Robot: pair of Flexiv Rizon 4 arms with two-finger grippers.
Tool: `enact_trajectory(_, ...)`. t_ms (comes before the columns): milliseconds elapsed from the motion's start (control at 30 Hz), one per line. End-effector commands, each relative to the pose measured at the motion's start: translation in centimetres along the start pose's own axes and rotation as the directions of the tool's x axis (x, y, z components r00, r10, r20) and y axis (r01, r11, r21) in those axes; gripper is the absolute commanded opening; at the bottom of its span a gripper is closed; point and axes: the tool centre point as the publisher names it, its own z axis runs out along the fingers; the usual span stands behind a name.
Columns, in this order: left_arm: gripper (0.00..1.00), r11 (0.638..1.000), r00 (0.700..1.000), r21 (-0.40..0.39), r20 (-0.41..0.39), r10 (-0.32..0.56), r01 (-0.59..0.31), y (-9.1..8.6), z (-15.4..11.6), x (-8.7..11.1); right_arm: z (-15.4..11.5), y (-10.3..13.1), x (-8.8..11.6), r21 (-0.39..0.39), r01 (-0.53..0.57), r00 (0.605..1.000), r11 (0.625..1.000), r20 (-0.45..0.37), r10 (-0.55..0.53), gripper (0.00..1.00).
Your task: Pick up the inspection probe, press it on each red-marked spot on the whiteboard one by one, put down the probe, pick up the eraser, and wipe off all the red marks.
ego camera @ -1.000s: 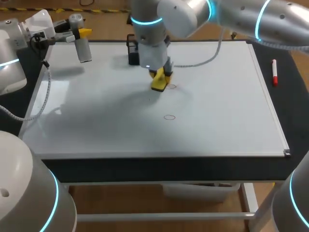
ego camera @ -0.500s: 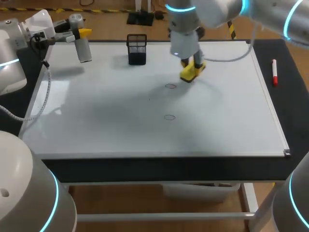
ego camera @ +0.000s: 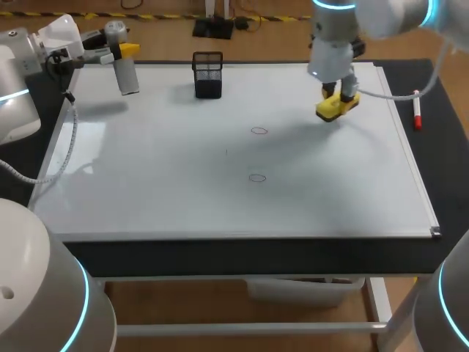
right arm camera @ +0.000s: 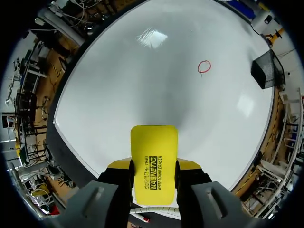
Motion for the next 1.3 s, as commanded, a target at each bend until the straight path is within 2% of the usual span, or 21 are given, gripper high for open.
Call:
enact_trajectory(33,0.0,1.0,1.0,0.001,-0.002,0.001,-0.001,-0.1,0.0,0.0,0.1,-1.6,1.3,-0.019,-0.026,0.999,0.999,0.042,0.027,0.0)
enact_trajectory(433,0.0,1.0,1.0,0.001,-0.002,0.001,-0.001,-0.1,0.0,0.0,0.5,-4.0,1.9,-0.031,-0.089,0.995,0.996,0.039,0.09,0.0)
enact_trajectory(1067,0.0,1.0,1.0,0.001,-0.002,0.001,-0.001,-0.1,0.0,0.0,0.5,-4.1,1.9,-0.035,-0.095,0.995,0.995,0.037,0.096,0.0)
enact_trajectory(1300,0.0,1.0,0.999,0.018,-0.05,-0.005,0.005,-0.3,0.9,2.2,0.5,-4.1,1.9,-0.035,-0.095,0.995,0.995,0.037,0.096,0.0)
